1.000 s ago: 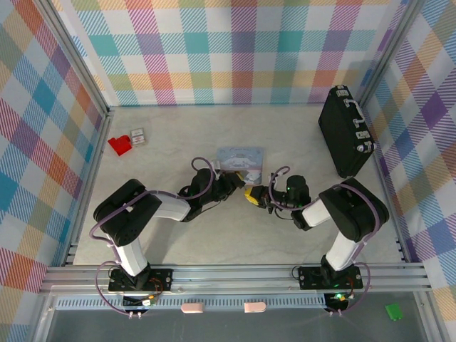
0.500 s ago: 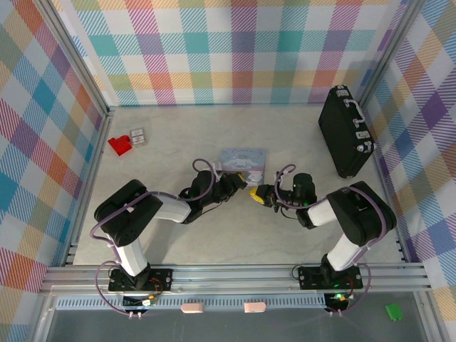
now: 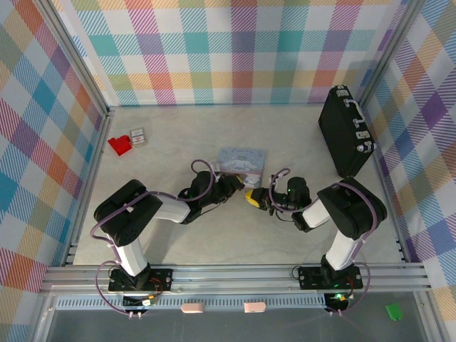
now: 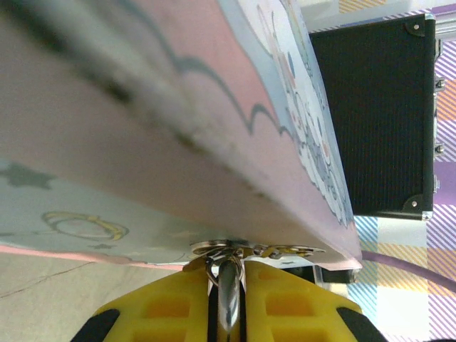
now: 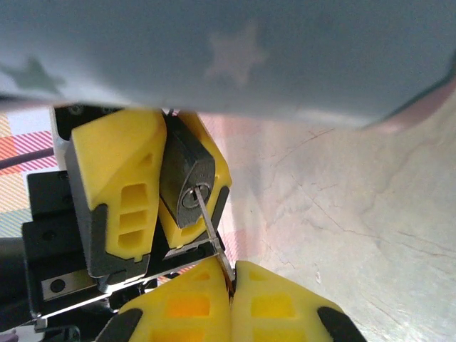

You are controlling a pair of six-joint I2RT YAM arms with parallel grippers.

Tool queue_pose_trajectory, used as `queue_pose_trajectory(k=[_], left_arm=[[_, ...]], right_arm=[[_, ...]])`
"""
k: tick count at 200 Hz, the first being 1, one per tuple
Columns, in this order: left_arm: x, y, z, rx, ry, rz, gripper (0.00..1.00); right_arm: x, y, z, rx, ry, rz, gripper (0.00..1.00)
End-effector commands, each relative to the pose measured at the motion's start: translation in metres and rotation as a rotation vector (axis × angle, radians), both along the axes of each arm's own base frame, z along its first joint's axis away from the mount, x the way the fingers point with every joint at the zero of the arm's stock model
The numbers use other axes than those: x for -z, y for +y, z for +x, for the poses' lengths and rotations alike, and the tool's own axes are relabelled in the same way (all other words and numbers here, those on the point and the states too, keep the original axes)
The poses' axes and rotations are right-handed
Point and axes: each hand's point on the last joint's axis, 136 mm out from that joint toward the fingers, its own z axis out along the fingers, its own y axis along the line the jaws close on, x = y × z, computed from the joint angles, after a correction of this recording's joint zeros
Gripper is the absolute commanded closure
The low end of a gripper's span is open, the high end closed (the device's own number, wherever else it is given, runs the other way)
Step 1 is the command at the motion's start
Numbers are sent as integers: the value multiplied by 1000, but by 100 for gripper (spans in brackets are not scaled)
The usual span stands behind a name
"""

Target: Unlock the padlock with the key

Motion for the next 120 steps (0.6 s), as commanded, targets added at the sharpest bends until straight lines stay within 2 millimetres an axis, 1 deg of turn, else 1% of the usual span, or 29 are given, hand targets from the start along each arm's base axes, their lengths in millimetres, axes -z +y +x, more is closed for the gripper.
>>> queue_pose_trajectory(k=[1, 37, 47, 58, 73, 100, 120], left_arm=[[-41, -12, 2, 22, -86, -113, 100], [-44, -9, 1, 16, -90, -109, 100], [-47, -8, 1, 15, -95, -113, 100], [-51, -7, 0, 15, -100, -118, 100], [-55, -9, -1, 30, -105, -119, 100], [-60, -19, -8, 77, -104, -138, 100], [-57, -26, -16, 110, -99, -114, 100]], right_arm=[[-1, 5, -10, -1, 1, 1, 100], [14, -3, -10, 28, 23, -45, 100], [19, -8, -8, 37, 36, -43, 100], [25, -18, -4, 58, 53, -35, 100], [27, -27, 1, 66, 63, 0, 100], [13, -19, 7, 35, 38, 60, 100], [-6, -16, 13, 32, -11, 76, 100]])
